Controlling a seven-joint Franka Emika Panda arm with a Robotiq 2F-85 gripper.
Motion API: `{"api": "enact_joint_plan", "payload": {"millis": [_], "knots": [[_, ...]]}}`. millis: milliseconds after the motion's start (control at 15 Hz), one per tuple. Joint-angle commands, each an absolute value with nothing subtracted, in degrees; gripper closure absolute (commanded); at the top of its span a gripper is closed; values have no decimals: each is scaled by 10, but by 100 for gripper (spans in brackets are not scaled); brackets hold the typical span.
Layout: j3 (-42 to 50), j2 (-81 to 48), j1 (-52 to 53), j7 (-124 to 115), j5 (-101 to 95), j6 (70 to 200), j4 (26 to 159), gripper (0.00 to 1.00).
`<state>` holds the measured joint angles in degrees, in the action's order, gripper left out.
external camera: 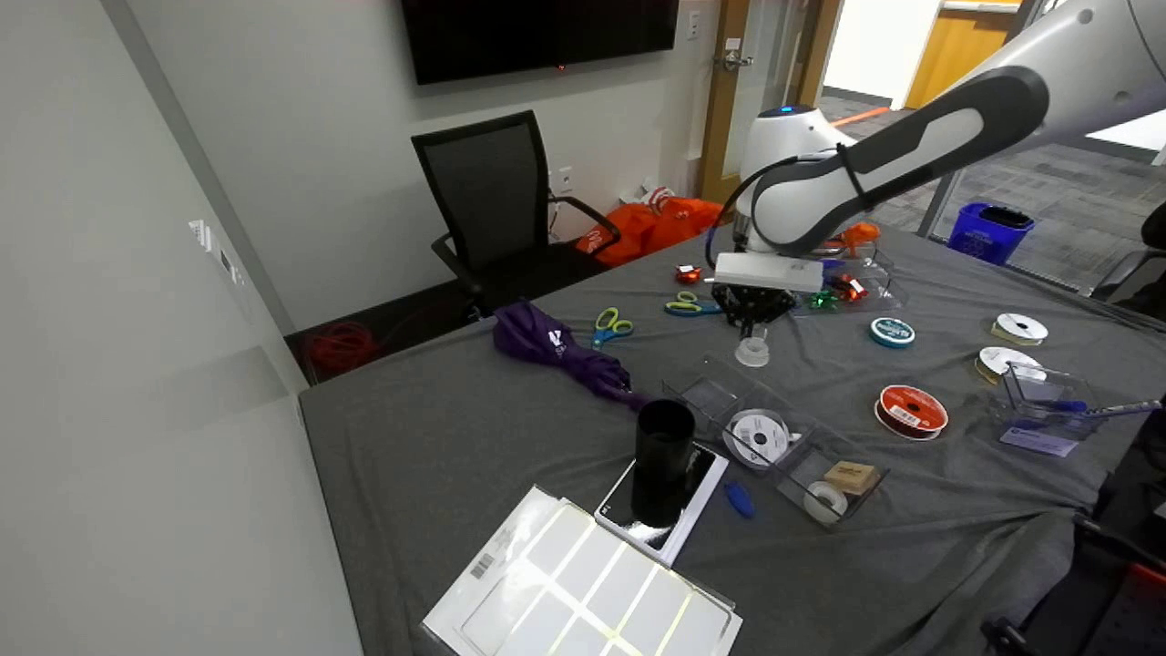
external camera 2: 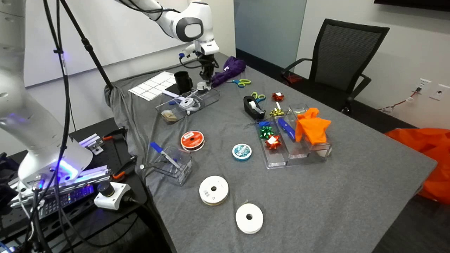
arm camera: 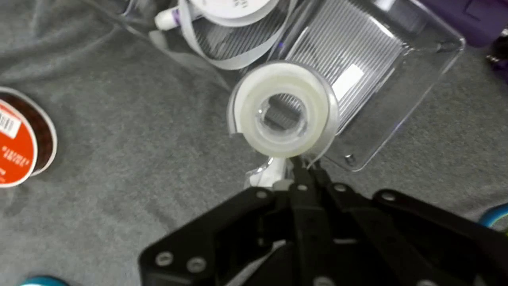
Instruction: Remove the white object from the top segment of the clear case on the left and put it on the table
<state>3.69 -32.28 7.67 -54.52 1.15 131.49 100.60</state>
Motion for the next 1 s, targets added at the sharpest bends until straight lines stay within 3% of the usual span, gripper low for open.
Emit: {"api": "enact_joint_plan", "payload": {"millis": [0,933], "knots": [[47,-273,54,-437,-27,1311,1066,99],[77,-234,11,-107,-111,1488,1196,99]]}}
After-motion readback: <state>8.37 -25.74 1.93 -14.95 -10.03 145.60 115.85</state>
